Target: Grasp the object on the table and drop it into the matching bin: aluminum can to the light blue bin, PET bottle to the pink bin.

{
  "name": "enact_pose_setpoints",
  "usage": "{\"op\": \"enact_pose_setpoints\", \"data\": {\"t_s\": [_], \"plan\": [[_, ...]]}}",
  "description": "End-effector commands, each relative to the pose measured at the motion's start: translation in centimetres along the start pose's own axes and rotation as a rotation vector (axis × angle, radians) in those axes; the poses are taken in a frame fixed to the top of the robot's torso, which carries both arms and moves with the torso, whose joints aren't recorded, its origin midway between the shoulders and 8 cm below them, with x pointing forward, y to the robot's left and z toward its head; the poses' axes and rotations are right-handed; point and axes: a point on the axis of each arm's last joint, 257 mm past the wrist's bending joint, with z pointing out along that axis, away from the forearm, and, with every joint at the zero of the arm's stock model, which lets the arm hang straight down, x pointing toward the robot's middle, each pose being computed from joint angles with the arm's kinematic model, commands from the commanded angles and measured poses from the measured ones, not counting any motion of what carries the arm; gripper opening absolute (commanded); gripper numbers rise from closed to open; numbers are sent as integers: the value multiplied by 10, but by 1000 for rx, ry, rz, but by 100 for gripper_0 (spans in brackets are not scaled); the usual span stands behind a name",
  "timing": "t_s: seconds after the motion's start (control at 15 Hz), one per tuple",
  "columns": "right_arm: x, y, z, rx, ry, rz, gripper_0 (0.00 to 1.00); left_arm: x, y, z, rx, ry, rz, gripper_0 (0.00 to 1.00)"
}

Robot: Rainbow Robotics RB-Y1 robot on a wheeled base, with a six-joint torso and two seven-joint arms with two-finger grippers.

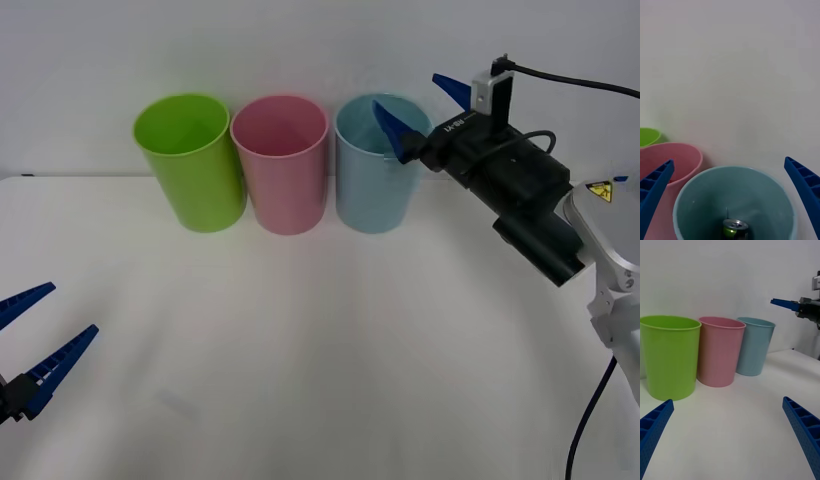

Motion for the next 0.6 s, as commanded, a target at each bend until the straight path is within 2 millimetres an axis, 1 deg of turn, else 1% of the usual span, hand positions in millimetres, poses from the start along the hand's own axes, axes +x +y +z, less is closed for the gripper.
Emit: {"op": "enact_pose_setpoints", "data": {"t_s": [0.07,0.2,0.33,0.4,0.47,0.6], "plan": [[6,6,-25,-19,11,6,100,0,0,0,0,0,0,100],[10,10,-48,-35,23,7,100,0,0,0,0,0,0,100],[14,17,-74,-55,41,13,100,0,0,0,0,0,0,100],[17,21,-85,-65,50,21,100,0,0,0,0,0,0,100],[20,24,-101,-73,64,28,100,0,0,0,0,0,0,100],[27,27,-123,-87,84,29,100,0,0,0,0,0,0,100]]}}
